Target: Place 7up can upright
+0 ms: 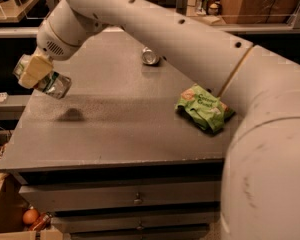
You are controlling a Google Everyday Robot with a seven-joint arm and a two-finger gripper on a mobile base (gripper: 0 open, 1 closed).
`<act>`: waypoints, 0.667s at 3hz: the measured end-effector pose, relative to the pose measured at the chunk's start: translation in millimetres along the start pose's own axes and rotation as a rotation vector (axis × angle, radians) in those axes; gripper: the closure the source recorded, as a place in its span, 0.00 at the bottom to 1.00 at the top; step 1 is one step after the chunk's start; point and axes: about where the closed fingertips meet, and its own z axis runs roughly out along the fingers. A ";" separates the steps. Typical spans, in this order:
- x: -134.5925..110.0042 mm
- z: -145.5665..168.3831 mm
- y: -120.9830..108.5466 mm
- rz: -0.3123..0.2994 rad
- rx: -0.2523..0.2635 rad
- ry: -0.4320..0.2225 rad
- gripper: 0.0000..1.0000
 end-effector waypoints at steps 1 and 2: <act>6.2 0.7 8.4 -0.024 0.003 -0.182 1.00; -5.4 -11.9 -12.5 -0.040 0.088 -0.418 1.00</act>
Offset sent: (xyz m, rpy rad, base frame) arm 0.0482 -0.0226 0.0627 0.7549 -0.2998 -0.0650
